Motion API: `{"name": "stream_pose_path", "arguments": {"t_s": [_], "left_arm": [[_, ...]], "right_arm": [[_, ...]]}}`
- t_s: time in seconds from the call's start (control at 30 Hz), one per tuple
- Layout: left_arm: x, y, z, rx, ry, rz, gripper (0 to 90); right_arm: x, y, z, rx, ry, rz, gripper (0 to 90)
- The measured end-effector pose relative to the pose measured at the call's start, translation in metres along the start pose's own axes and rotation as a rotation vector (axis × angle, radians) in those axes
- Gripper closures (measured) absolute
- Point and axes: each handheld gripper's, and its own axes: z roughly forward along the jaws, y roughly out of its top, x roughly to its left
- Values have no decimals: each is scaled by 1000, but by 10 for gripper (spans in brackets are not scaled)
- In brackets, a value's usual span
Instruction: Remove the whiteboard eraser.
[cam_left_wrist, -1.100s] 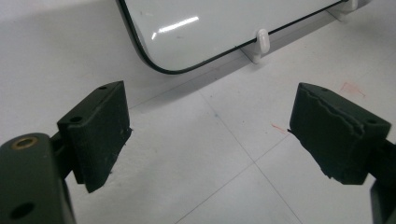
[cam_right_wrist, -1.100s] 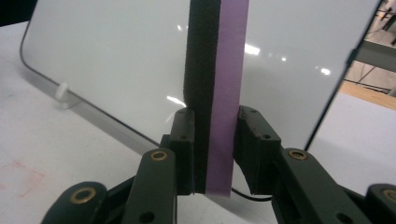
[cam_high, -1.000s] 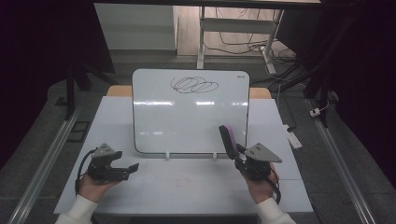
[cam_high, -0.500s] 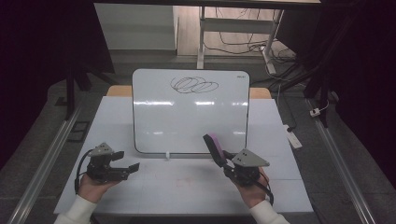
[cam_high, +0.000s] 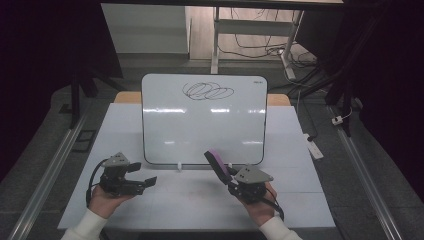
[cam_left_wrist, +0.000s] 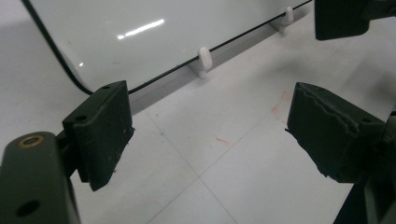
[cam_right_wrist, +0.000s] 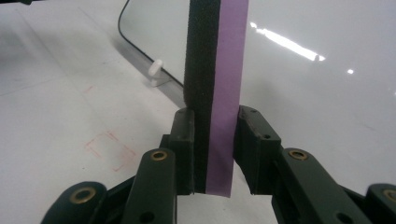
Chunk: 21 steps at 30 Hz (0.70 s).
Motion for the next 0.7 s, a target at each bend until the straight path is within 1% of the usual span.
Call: {"name": "stream_pose_path", "arguments": {"t_s": [0.13,0.23,0.37,0.43,0.7], "left_arm": [[-4,5,1,-5,-23,6,152],[-8,12,3,-7,-34,15,155],[-13,22,8,-9,-58,25,158],[-16,26,11,-4,-62,35,158],[-26,42,21,5,-99,42,163]], "right_arm": [[6,1,5,7,13,-14,686],[9,1,7,8,23,-24,685],[13,2,9,11,29,-35,685],[14,2,10,11,31,-37,685],[22,3,15,18,43,-62,685]]}}
